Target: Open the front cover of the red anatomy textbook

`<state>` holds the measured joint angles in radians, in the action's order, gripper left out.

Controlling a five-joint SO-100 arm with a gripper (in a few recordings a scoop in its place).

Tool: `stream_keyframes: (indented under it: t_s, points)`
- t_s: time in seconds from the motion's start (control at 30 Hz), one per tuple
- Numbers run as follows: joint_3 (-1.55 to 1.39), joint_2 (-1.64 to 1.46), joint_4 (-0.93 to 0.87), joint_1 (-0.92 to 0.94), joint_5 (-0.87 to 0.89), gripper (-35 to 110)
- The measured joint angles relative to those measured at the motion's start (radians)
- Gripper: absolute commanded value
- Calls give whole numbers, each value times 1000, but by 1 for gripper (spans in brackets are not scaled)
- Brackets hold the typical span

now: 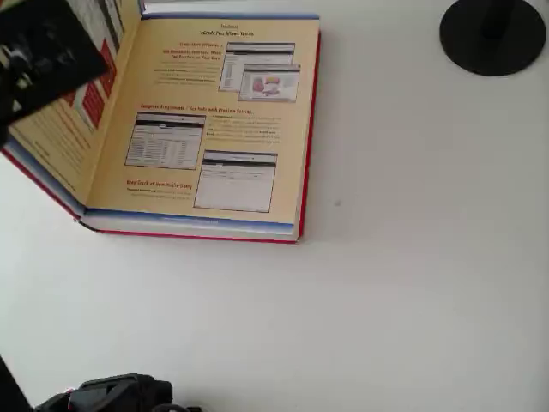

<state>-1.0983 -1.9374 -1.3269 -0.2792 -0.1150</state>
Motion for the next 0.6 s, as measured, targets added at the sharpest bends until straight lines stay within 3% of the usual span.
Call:
stream_keyframes:
  t_s: [0.6]
  points:
    - [101,143,-49,-348,-15,41]
